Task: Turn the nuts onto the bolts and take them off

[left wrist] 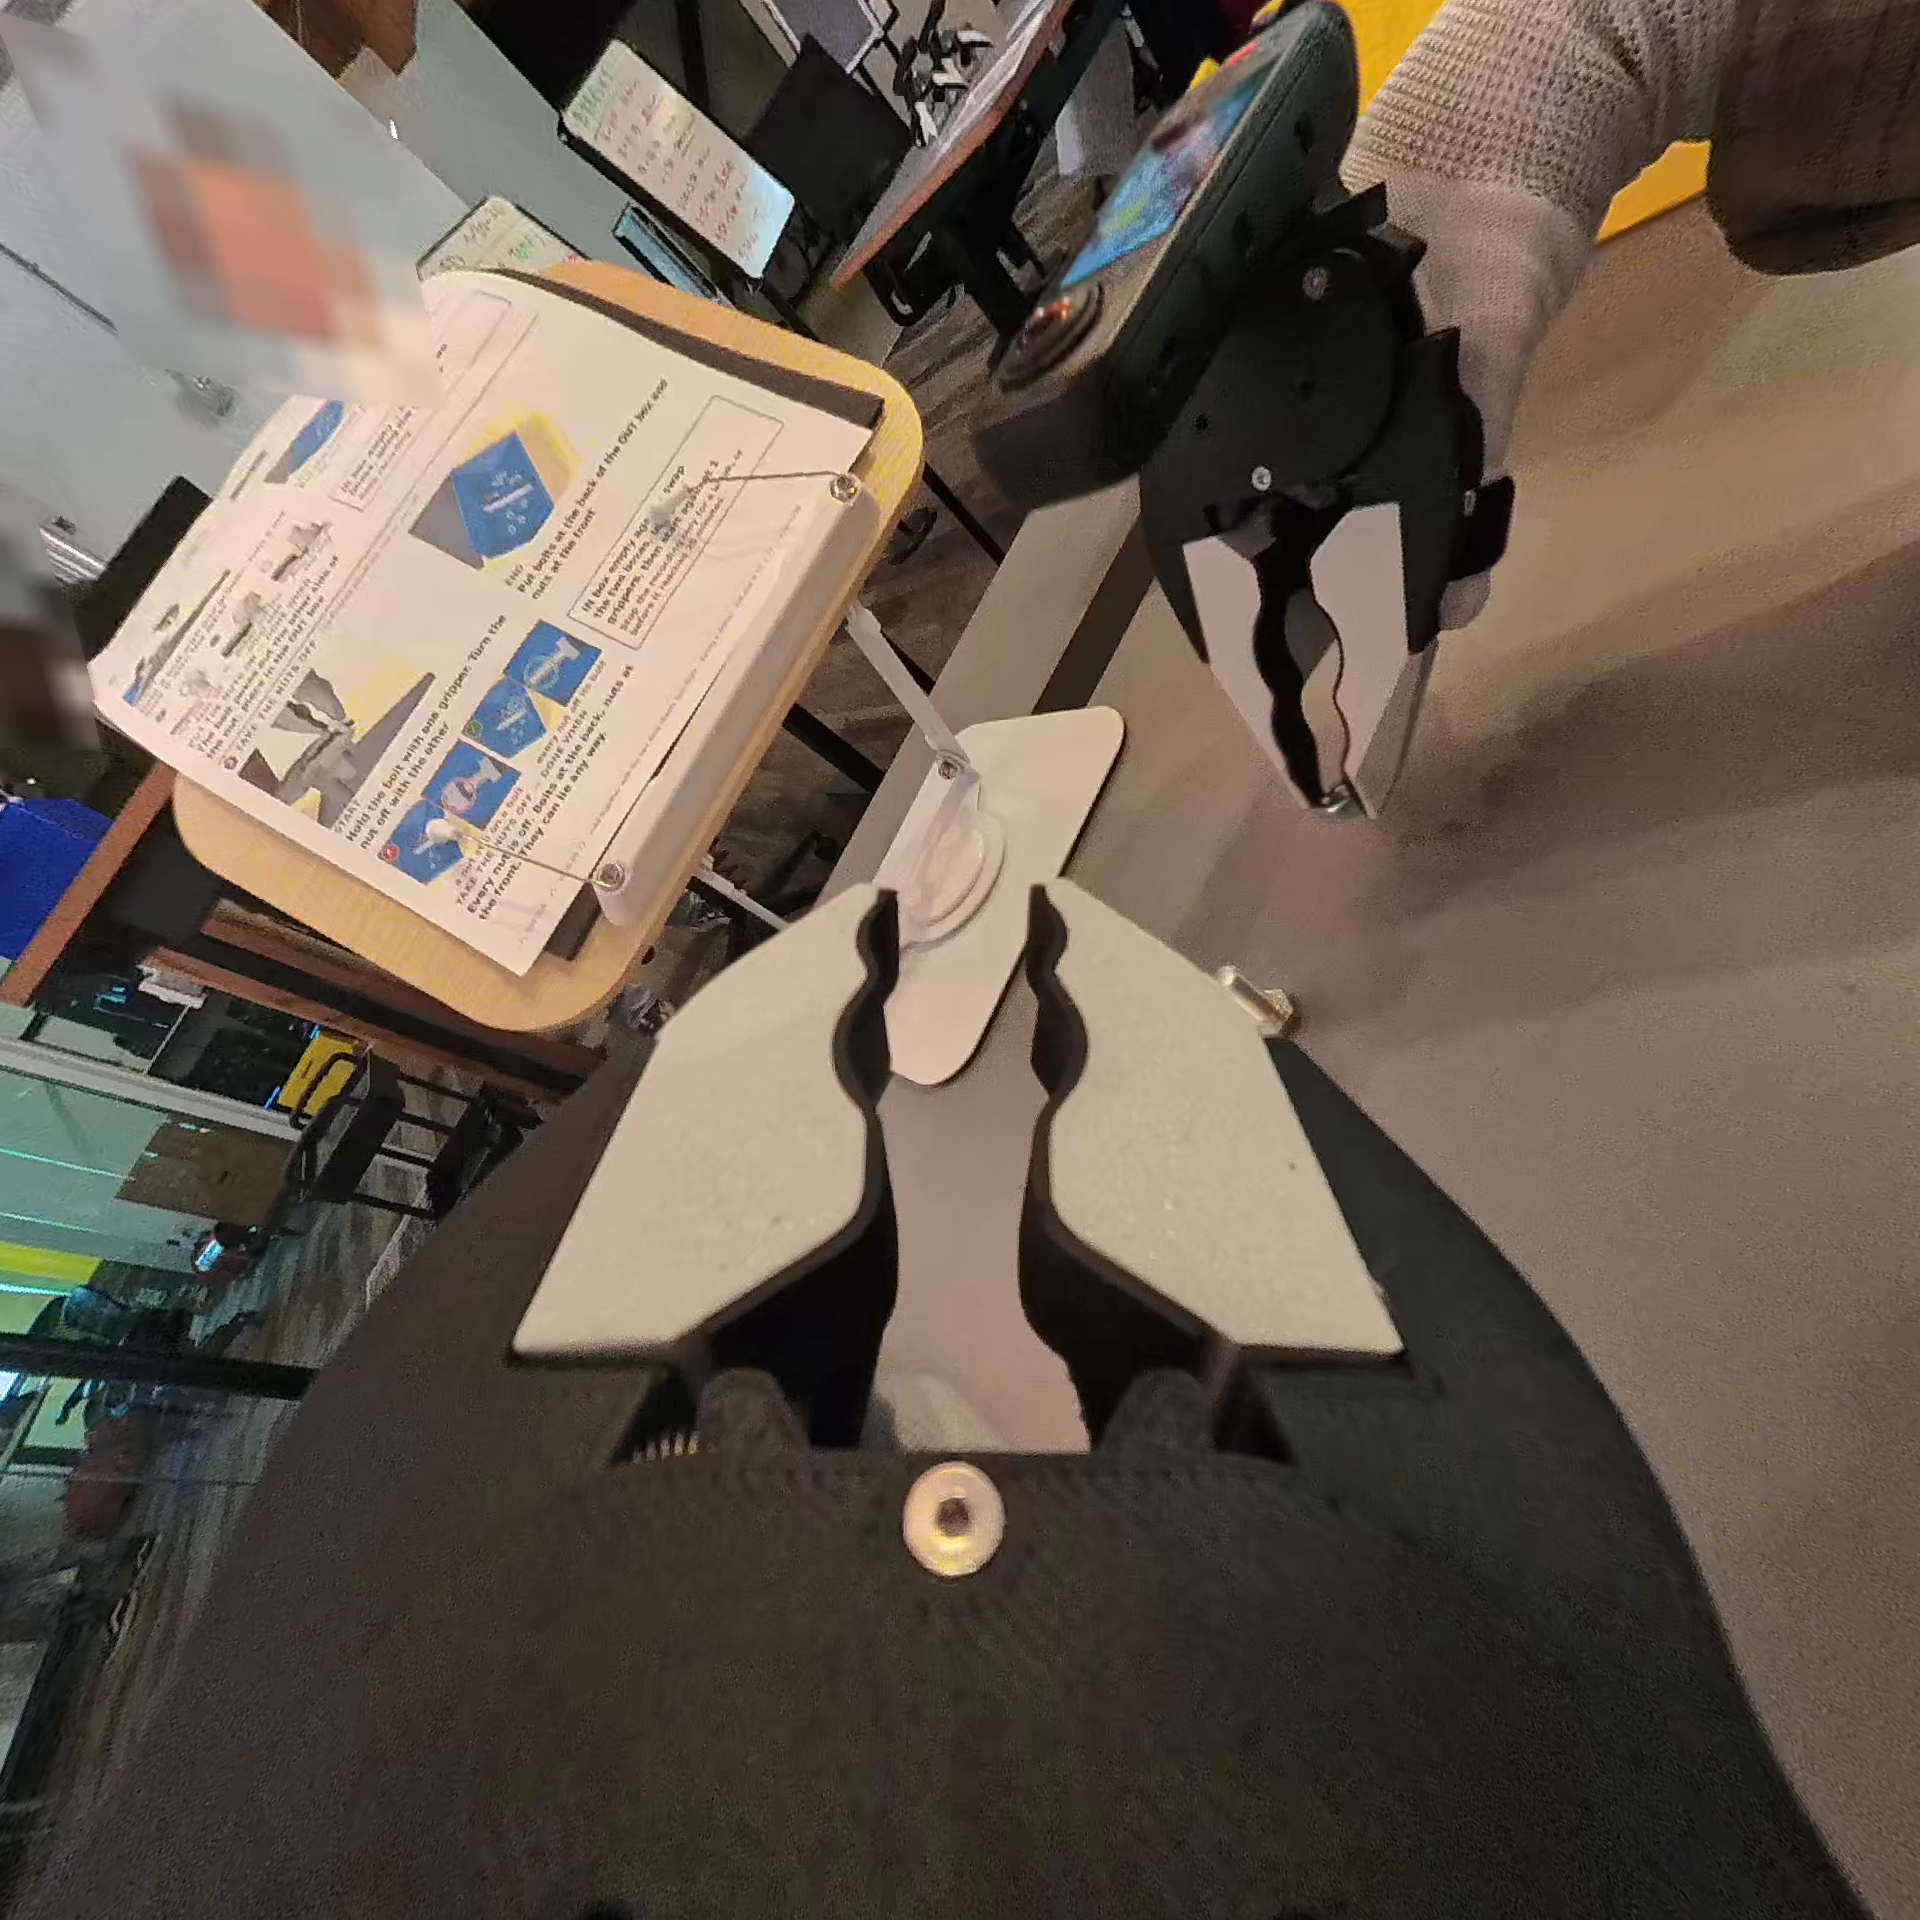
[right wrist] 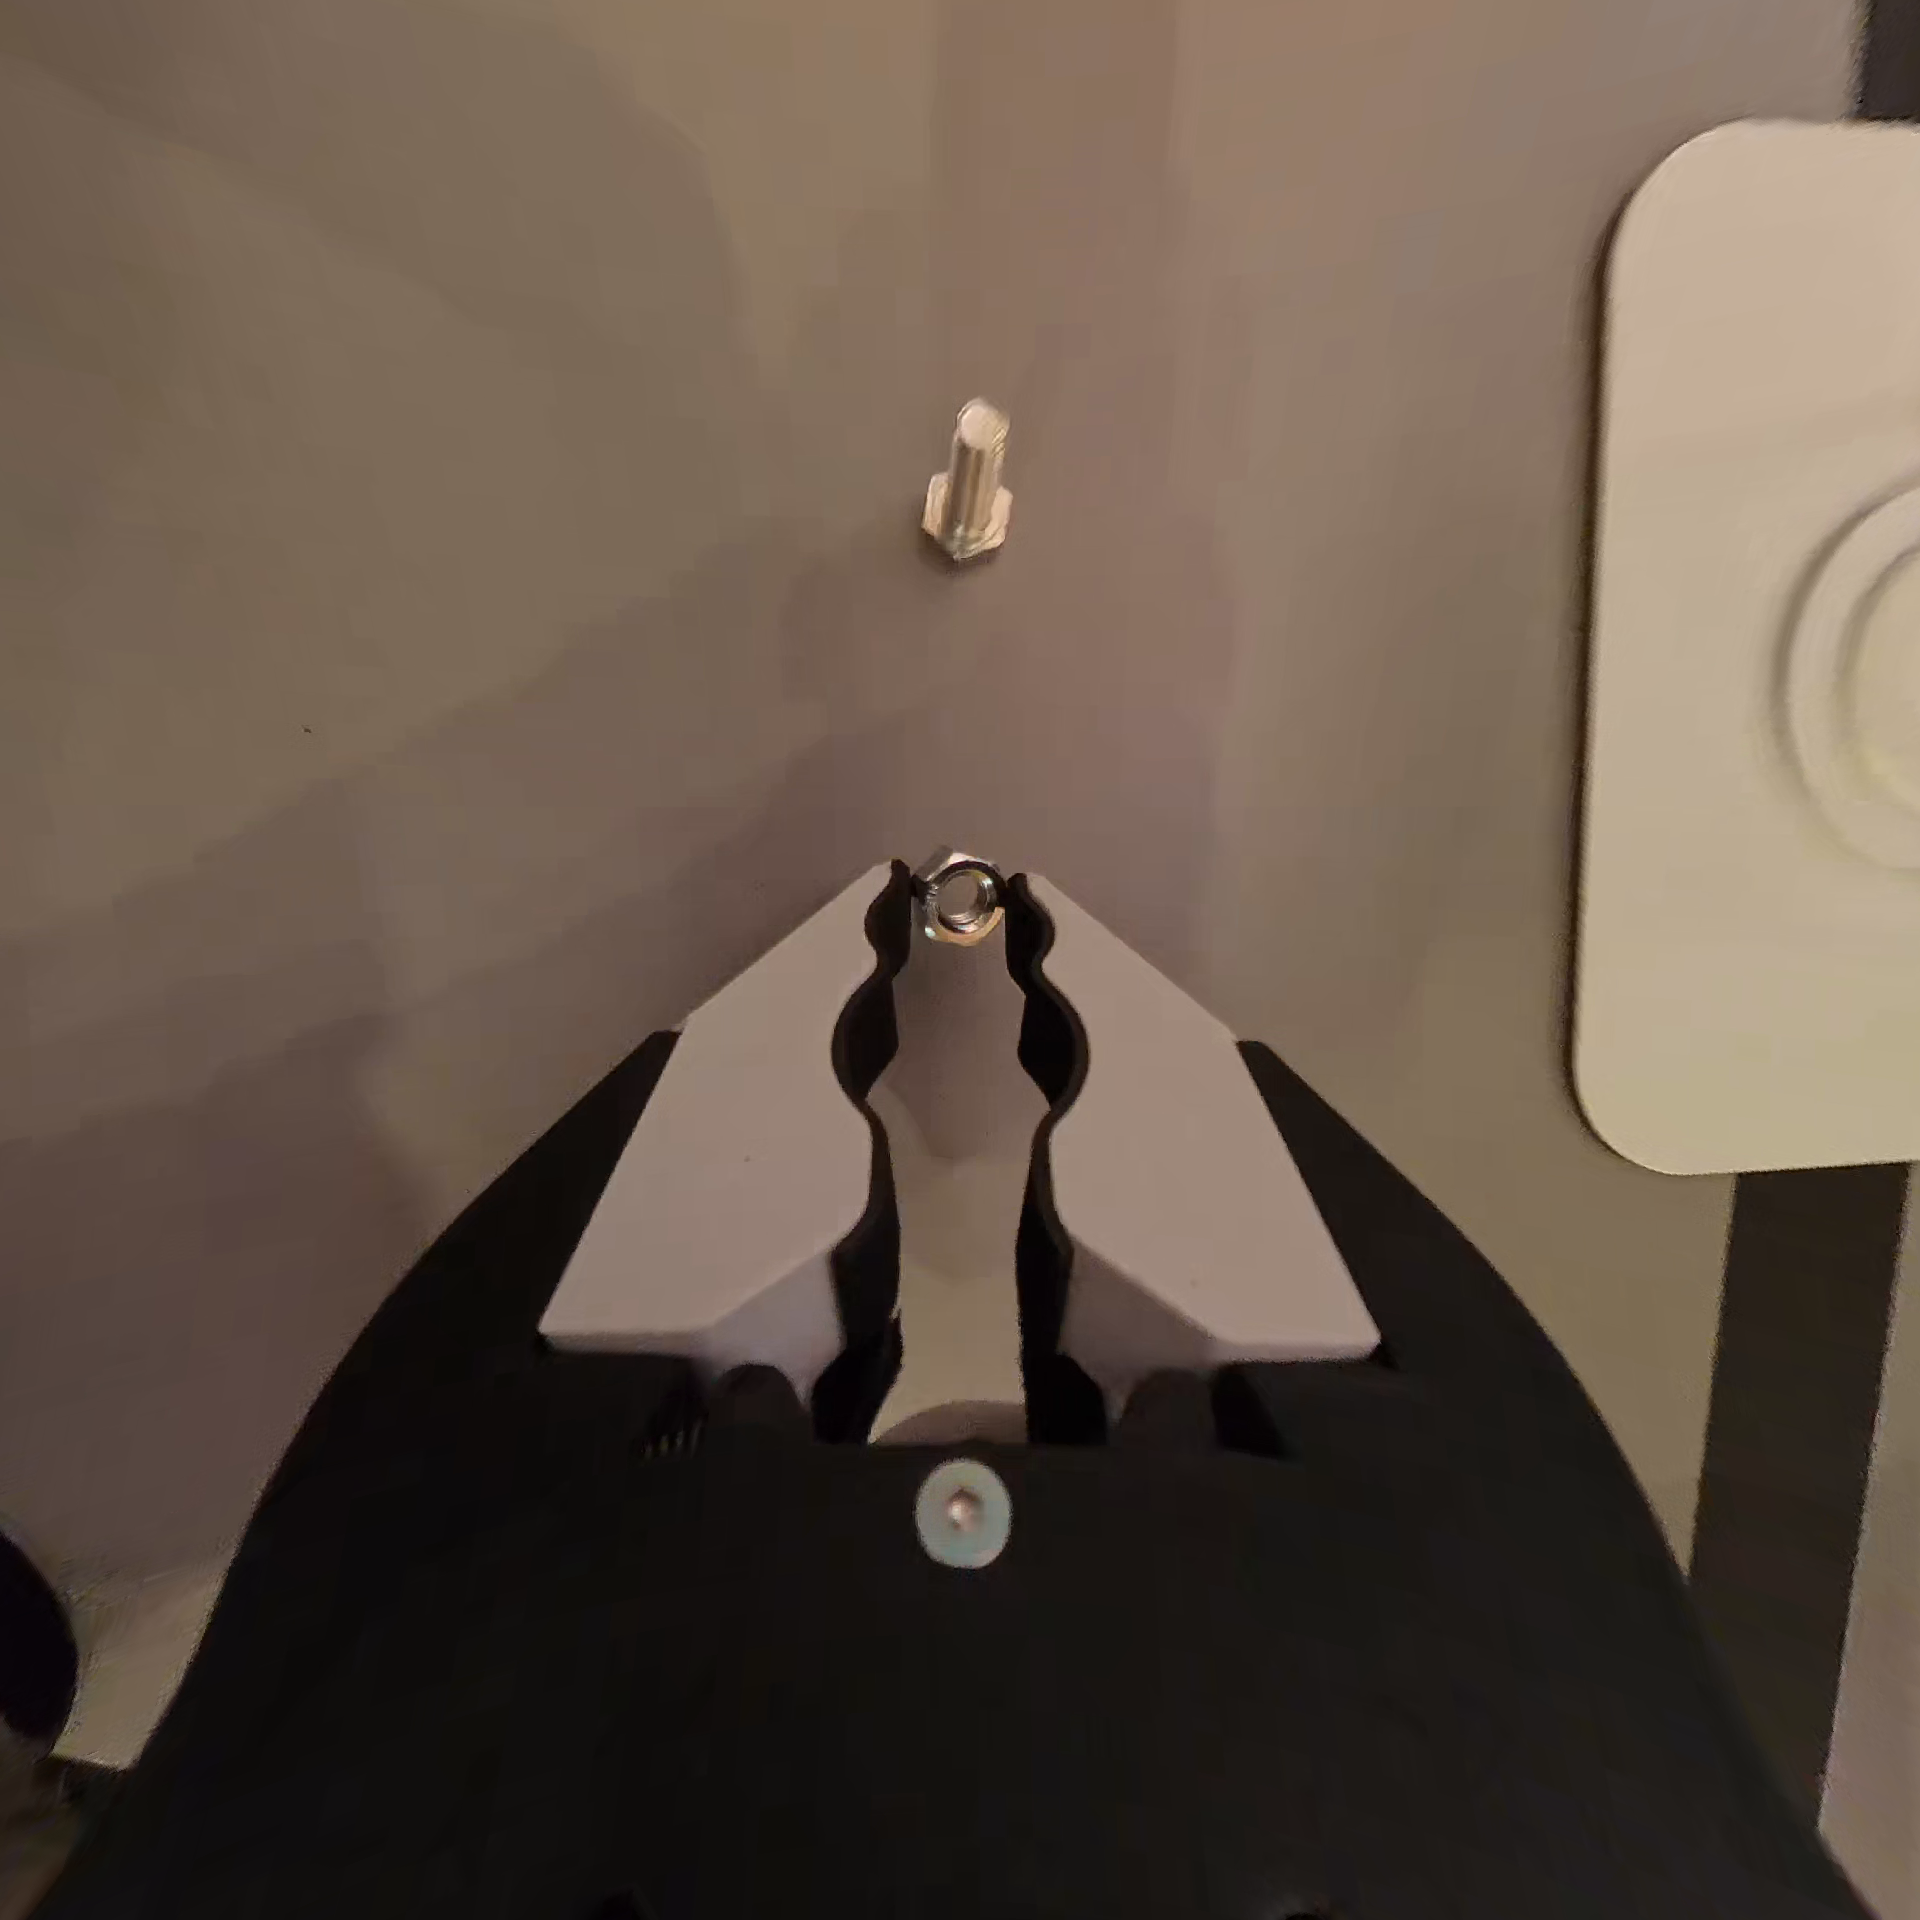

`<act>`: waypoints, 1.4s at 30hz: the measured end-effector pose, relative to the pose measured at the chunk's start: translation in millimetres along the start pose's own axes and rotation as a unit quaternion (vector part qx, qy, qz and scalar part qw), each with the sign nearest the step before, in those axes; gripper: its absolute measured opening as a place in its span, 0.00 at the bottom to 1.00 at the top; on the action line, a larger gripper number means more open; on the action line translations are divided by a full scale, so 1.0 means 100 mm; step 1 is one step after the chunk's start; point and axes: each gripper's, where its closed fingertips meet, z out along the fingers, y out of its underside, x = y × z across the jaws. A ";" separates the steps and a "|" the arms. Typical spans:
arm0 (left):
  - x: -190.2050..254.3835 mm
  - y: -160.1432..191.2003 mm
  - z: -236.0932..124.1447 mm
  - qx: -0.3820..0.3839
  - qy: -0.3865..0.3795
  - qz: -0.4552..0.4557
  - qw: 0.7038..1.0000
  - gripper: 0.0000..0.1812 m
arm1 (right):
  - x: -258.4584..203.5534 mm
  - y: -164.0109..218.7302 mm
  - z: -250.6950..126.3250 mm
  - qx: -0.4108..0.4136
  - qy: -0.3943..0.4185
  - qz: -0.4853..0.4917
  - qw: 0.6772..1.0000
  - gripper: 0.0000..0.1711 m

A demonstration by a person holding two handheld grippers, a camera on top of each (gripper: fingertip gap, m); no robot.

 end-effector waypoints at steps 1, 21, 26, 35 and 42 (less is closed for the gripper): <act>0.01 0.01 0.00 0.000 0.001 -0.004 1.000 0.13 | -0.02 0.02 0.05 -0.010 -0.007 -0.001 1.000 0.10; 0.07 0.19 0.08 -0.004 0.030 -0.117 0.993 0.22 | 0.01 -0.63 -0.05 0.169 -0.010 0.006 0.986 0.23; 0.07 0.21 0.06 -0.001 0.029 -0.136 0.990 0.23 | 0.10 -0.69 0.23 0.147 0.020 0.004 0.989 0.21; 0.08 0.19 0.14 0.002 0.035 -0.129 0.991 0.24 | 0.08 -0.74 0.39 0.153 0.012 0.002 0.988 0.04; -0.02 0.03 0.54 0.042 0.075 -0.169 0.982 0.39 | 0.25 -0.92 -0.39 0.272 0.044 0.027 0.961 0.04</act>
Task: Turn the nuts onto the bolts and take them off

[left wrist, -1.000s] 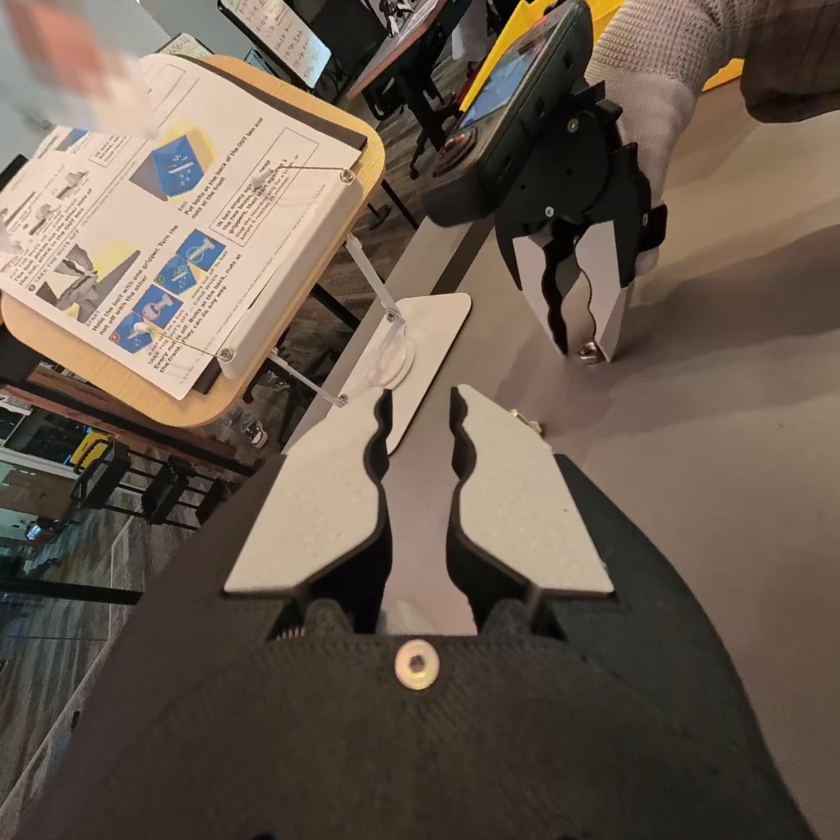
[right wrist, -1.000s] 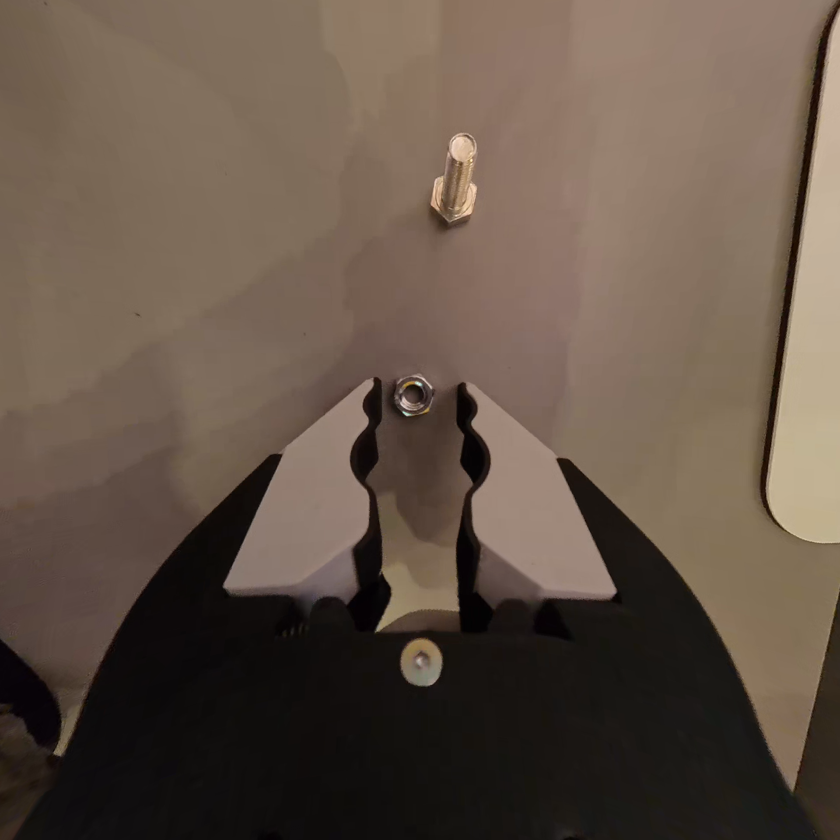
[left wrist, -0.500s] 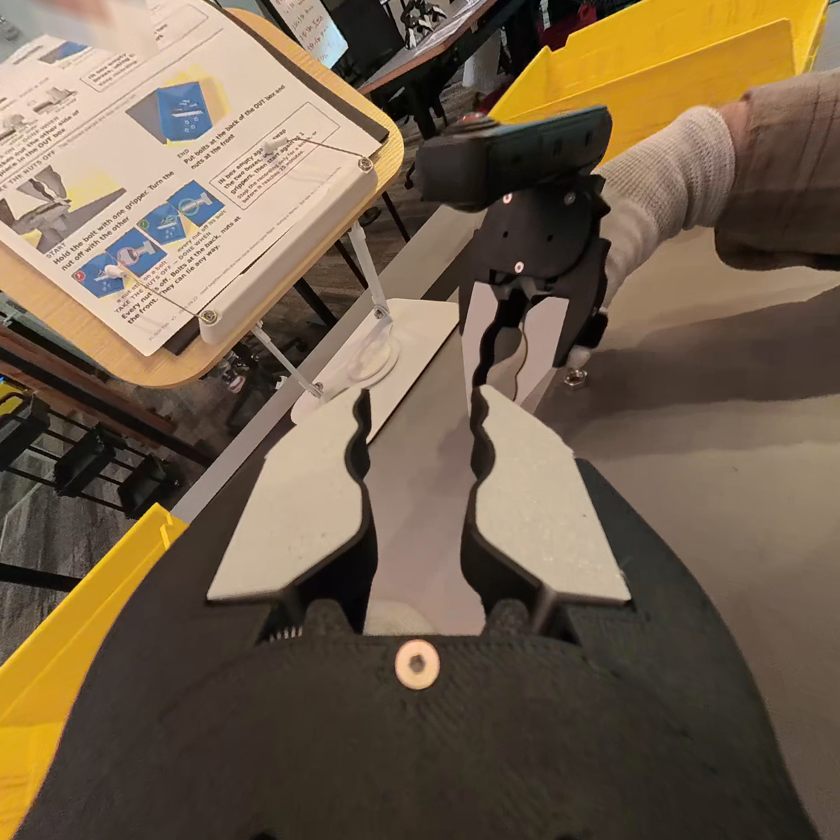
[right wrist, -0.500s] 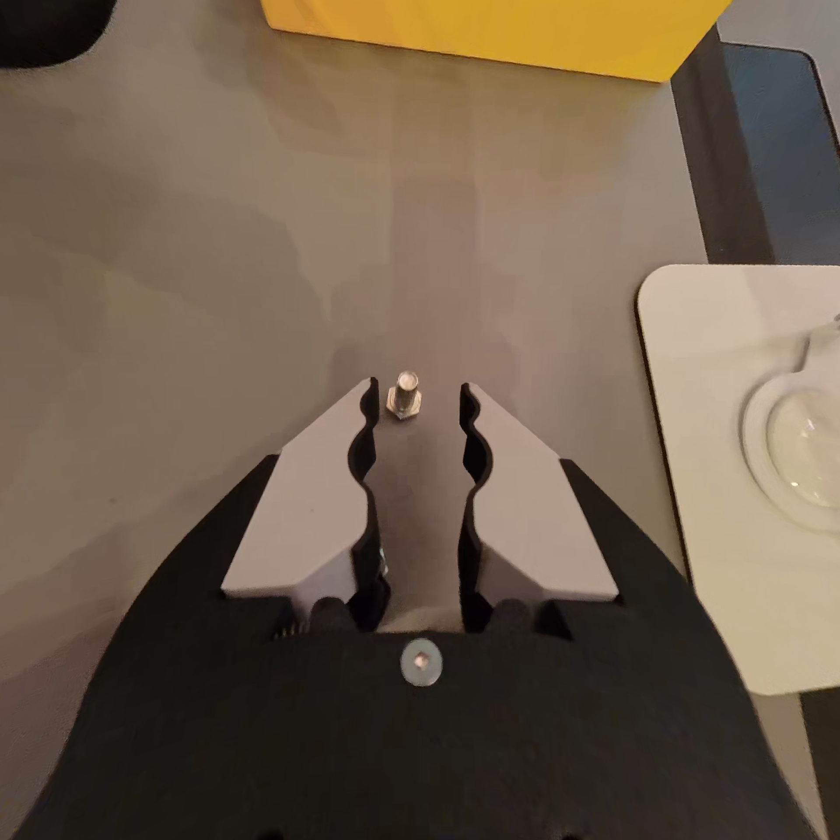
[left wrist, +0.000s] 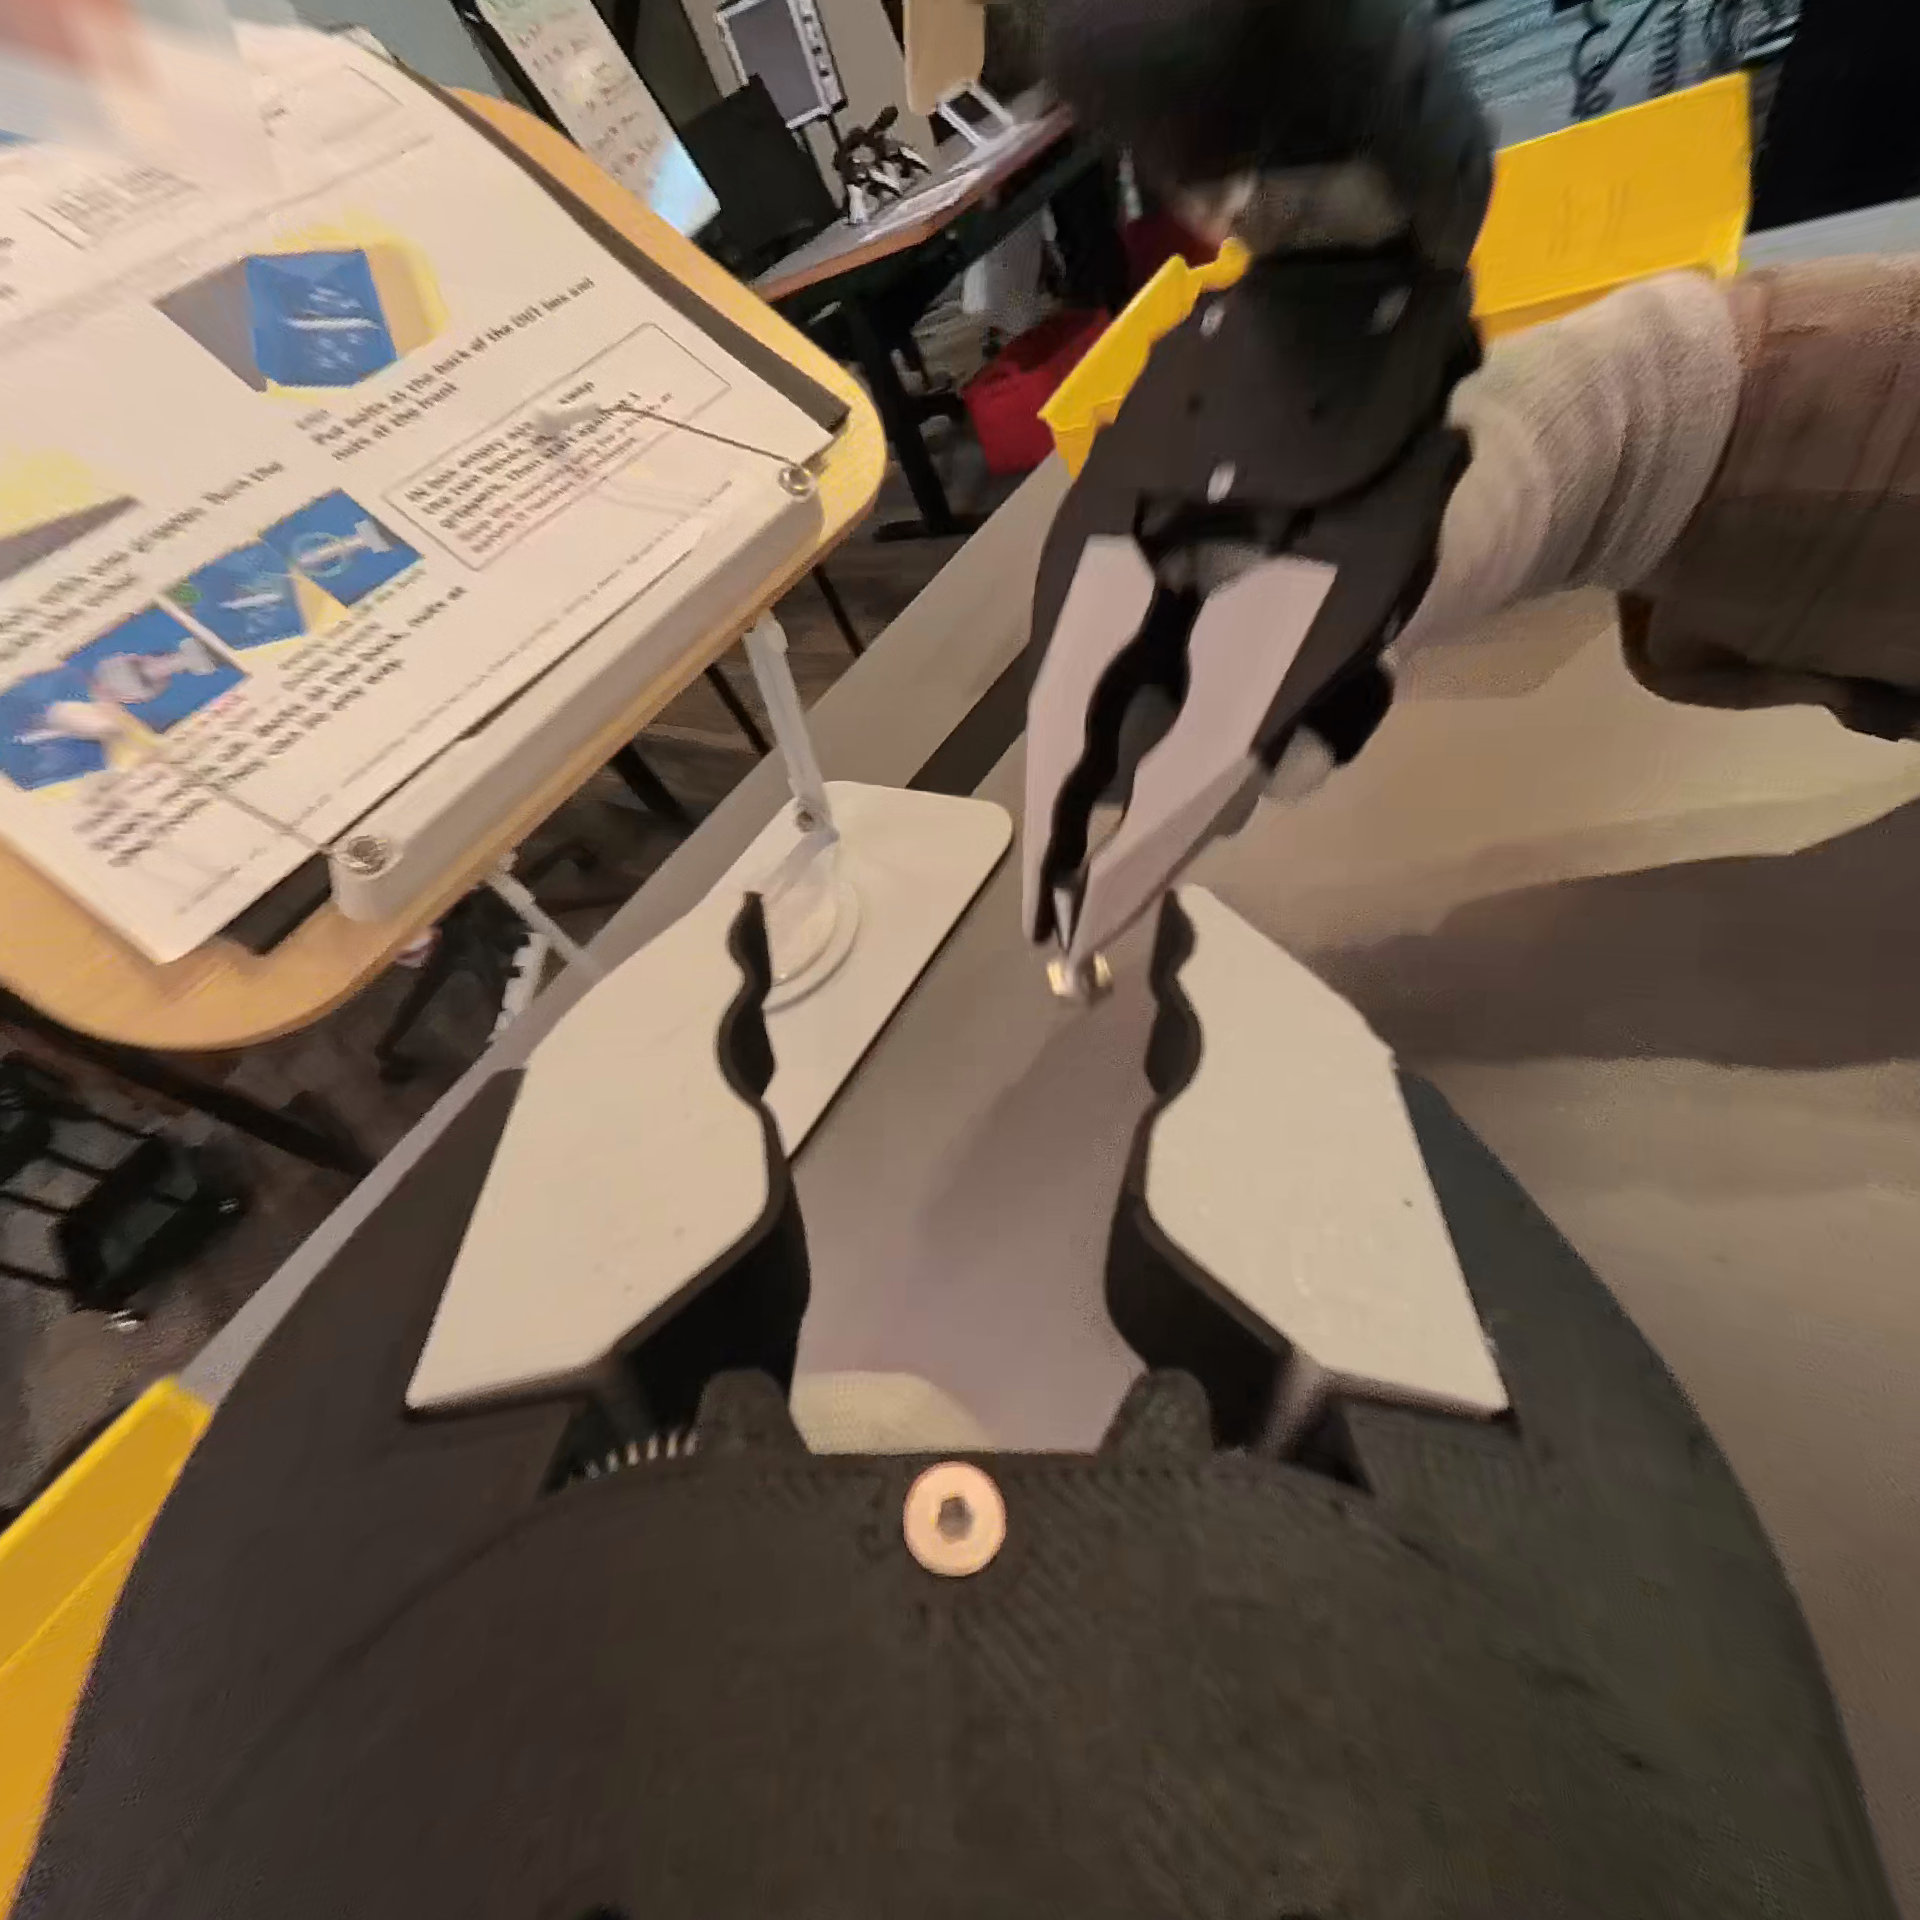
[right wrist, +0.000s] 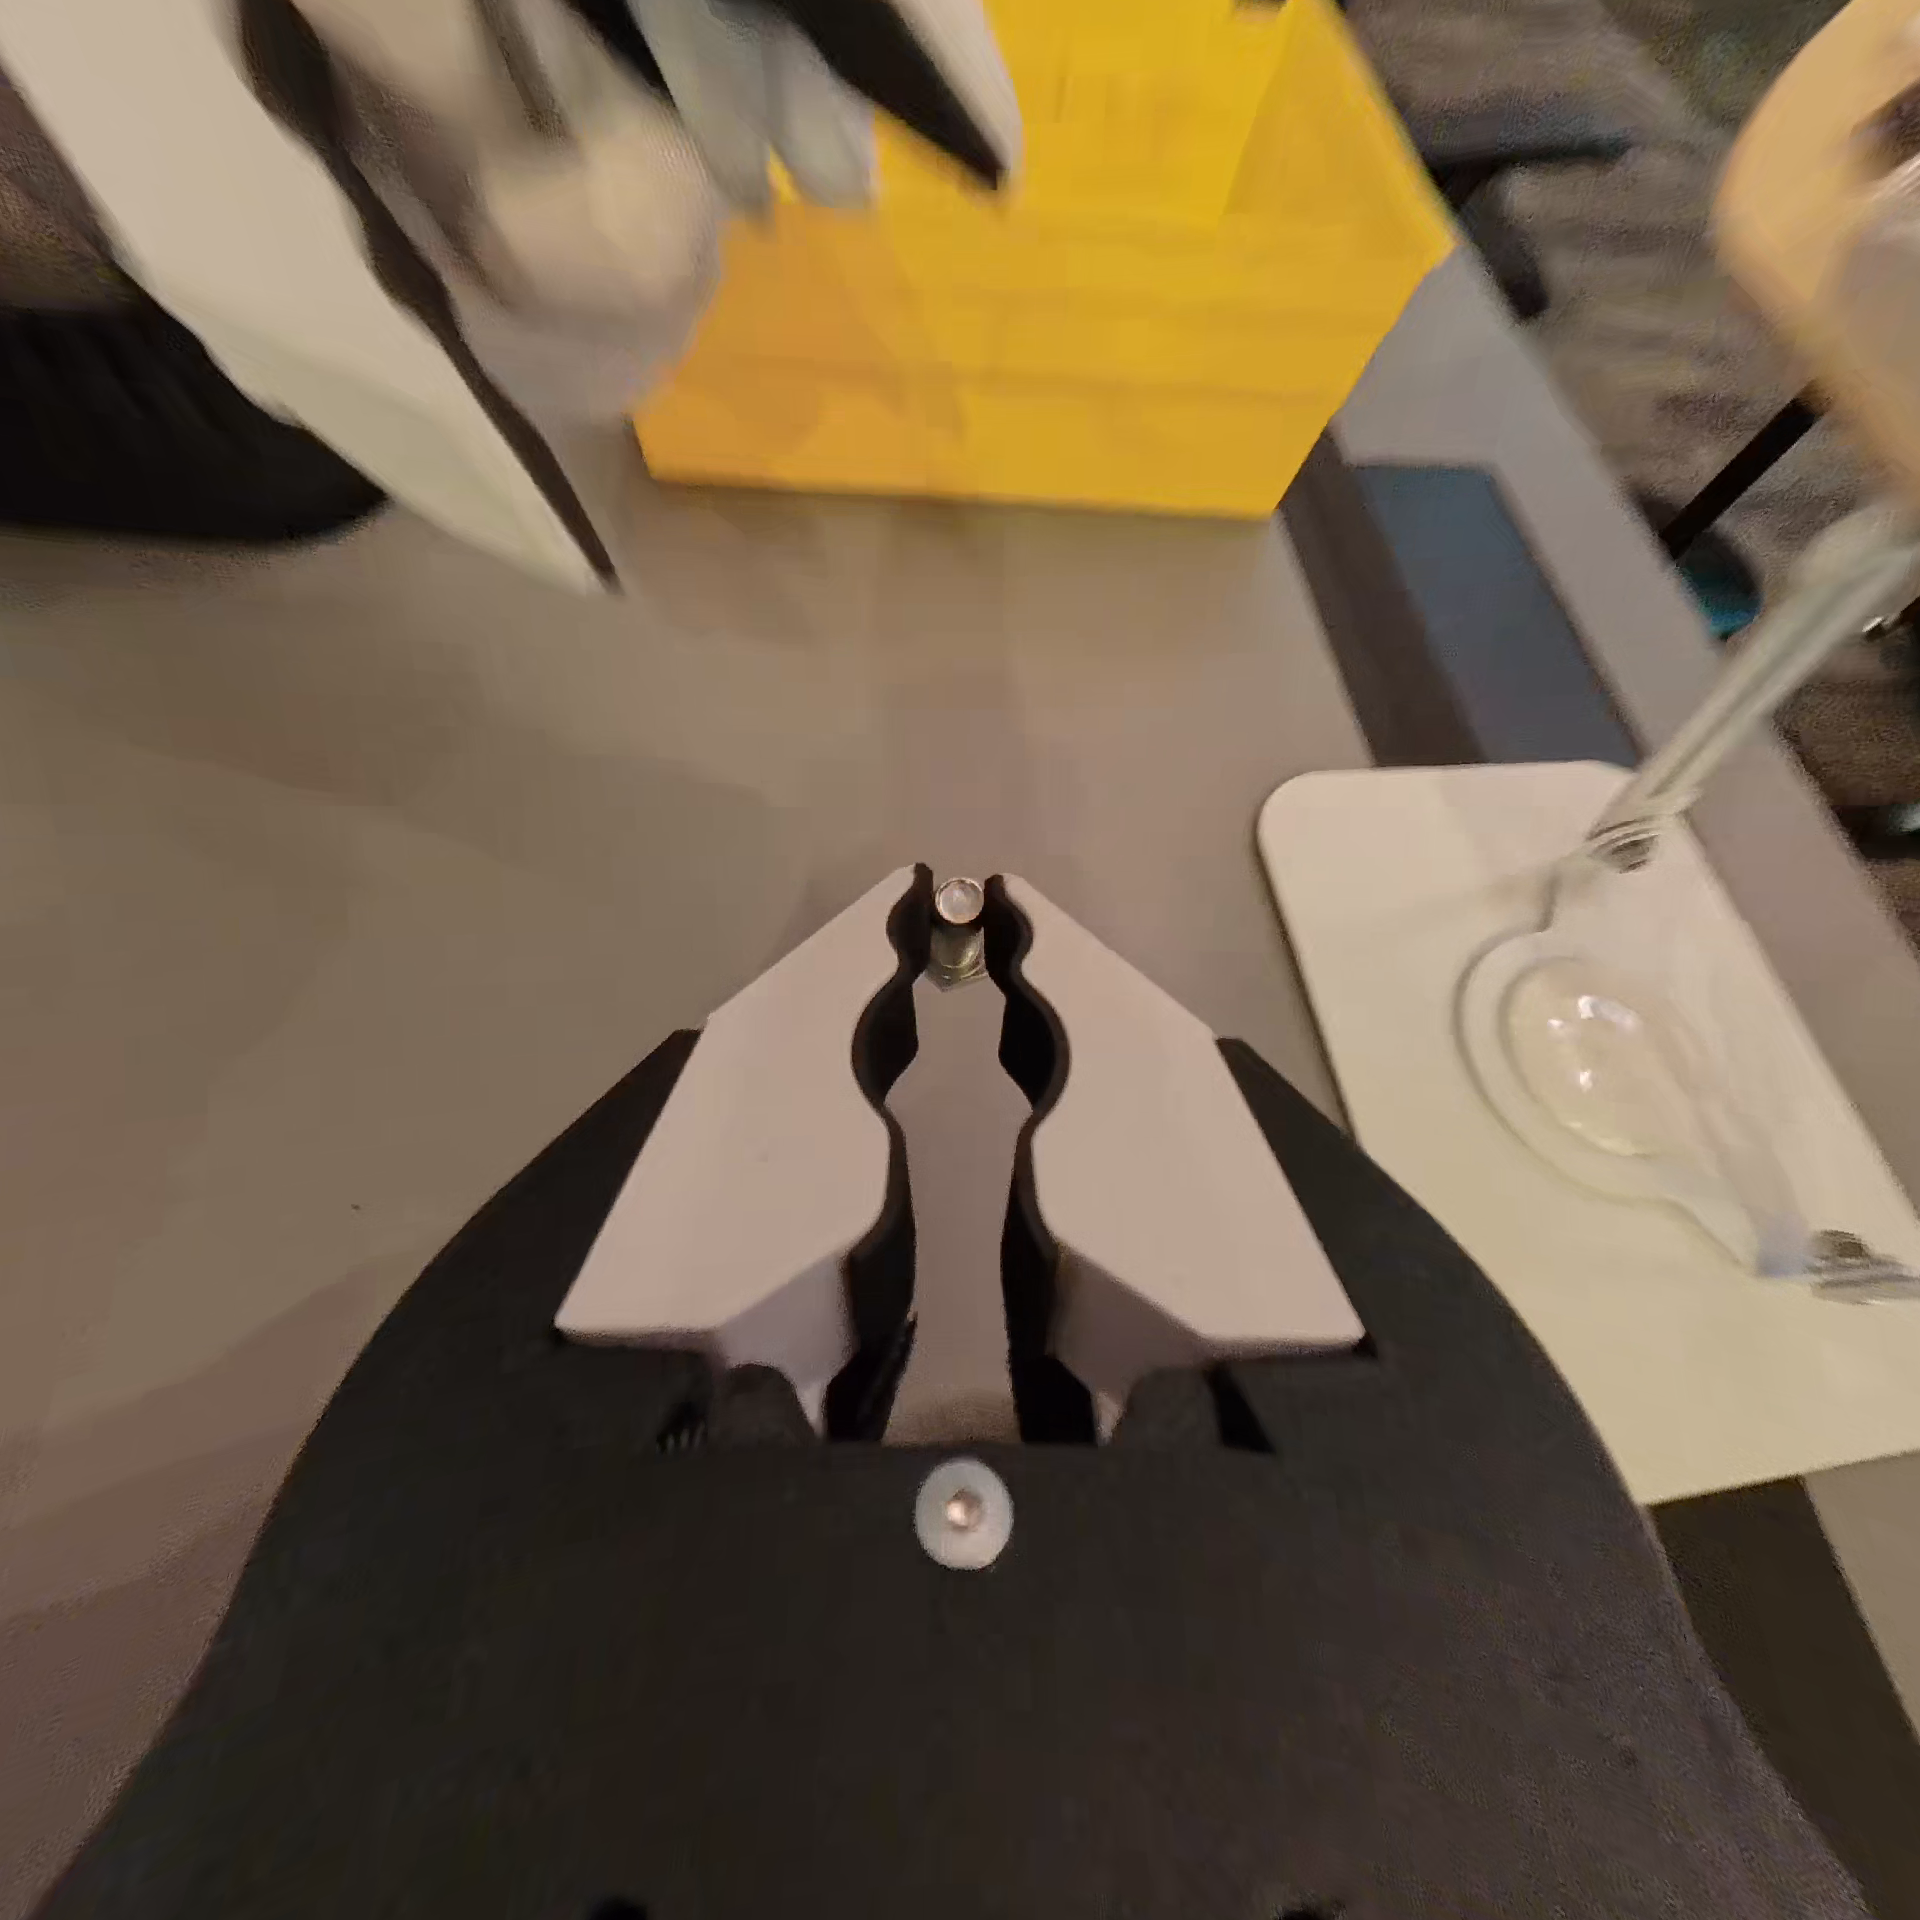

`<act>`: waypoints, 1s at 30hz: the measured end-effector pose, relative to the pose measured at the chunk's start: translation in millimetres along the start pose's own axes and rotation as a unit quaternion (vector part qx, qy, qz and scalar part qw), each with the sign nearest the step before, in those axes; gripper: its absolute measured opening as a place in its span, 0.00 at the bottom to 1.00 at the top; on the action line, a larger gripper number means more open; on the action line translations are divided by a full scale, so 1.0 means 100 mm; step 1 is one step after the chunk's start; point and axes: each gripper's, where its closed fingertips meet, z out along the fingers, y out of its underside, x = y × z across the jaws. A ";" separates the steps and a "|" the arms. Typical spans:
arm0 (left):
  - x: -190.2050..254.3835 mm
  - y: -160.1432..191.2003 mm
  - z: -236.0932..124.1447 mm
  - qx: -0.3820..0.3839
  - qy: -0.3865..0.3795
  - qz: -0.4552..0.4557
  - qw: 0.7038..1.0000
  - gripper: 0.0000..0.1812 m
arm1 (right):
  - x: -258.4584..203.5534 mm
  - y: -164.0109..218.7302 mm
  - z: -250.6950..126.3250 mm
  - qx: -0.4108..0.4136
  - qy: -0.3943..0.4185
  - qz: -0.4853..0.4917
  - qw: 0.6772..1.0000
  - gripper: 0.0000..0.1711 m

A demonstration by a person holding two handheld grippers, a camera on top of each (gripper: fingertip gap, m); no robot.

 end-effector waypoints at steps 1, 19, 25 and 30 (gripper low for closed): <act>0.00 0.00 0.09 0.000 0.012 -0.008 1.000 0.43 | 0.02 -0.12 -0.13 0.025 0.006 0.001 1.000 0.04; -0.25 -0.41 0.55 0.100 -0.176 0.121 0.972 0.13 | -0.08 -1.07 -0.50 0.153 0.091 -0.069 0.982 0.04; -0.36 -0.45 0.45 0.105 -0.206 0.124 0.965 0.07 | -0.10 -1.14 -0.47 0.160 0.118 -0.099 0.975 0.04; -0.38 -0.50 0.41 0.112 -0.220 0.132 0.960 0.07 | -0.13 -1.19 -0.49 0.174 0.116 -0.102 0.973 0.04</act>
